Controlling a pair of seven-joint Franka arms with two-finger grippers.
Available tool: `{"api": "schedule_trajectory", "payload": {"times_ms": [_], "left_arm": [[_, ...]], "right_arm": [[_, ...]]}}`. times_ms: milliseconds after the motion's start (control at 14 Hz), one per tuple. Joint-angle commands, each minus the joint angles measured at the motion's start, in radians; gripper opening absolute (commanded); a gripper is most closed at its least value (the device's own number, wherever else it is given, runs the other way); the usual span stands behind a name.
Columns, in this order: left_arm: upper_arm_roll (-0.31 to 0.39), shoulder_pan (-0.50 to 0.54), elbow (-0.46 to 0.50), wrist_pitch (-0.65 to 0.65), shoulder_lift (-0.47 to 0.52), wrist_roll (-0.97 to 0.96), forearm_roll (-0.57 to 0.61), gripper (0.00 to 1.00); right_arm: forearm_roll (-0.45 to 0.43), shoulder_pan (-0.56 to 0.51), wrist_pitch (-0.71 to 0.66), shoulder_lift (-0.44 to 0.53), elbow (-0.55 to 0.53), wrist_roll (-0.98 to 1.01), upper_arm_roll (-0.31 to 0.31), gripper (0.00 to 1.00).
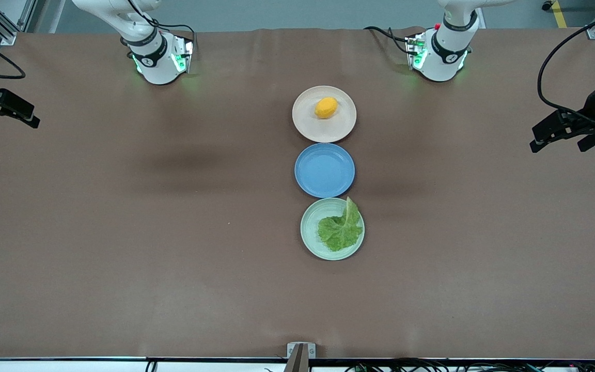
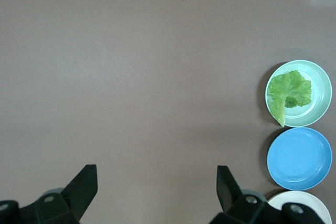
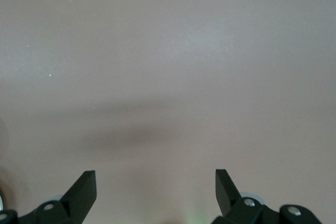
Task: Pick lemon and lettuce from plates
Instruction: 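Move the left gripper out toward the green plate with lettuce, then lower the left gripper onto the lettuce leaf and close it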
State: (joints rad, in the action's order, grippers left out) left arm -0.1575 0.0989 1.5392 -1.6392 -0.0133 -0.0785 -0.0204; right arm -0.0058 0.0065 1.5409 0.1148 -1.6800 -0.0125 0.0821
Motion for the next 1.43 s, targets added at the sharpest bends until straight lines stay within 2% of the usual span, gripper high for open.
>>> {"api": "schedule_trajectory", "payload": {"times_ms": [0,429,714,1000,1214,1357], "left_arm": [[-0.007,0.007,-0.013,0.019,0.007,0.003,-0.010,1.00],[-0.007,0.007,-0.011,0.021,0.006,0.003,-0.012,1.00],[-0.008,-0.013,-0.011,0.019,-0.039,-0.064,-0.076,1.00],[-0.007,-0.155,-0.014,0.002,-0.138,-0.275,-0.069,1.00],[-0.007,-0.258,-0.021,-0.108,-0.238,-0.473,-0.067,1.00],[-0.007,-0.318,-0.062,-0.157,-0.328,-0.606,-0.066,1.00]], "right_arm": [[0.021,-0.006,0.015,0.026,-0.030,0.014,-0.007,1.00],[0.023,-0.006,0.014,0.011,-0.014,0.026,-0.007,1.00],[0.026,-0.005,0.018,0.011,-0.015,0.025,-0.008,1.00],[0.056,-0.005,0.015,0.011,-0.017,0.029,-0.008,1.00],[0.060,-0.005,0.011,0.011,-0.017,0.043,-0.007,1.00],[0.047,-0.003,0.011,0.011,-0.020,0.065,-0.007,1.00]]}}
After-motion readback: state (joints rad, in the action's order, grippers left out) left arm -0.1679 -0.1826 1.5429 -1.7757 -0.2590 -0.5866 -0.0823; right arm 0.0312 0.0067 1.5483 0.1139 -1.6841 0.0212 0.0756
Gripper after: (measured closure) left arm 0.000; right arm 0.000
